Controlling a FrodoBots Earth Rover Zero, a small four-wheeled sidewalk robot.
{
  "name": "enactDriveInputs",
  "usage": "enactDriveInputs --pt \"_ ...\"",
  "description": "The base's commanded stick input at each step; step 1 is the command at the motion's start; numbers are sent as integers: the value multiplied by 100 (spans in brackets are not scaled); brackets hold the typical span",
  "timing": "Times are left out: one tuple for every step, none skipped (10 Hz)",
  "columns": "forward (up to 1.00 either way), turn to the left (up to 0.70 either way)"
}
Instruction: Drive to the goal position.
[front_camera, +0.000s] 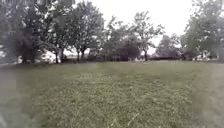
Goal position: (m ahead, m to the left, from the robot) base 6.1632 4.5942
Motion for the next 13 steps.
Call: enactDriveInputs --pt "50 0" --pt "50 0" --pt "50 0" --pt "50 0" --pt "50 0" --pt "50 0" --pt "50 0" --pt "50 0" --pt "50 0" --pt "50 0" --pt "50 0" --pt "50 0" --pt "50 0"
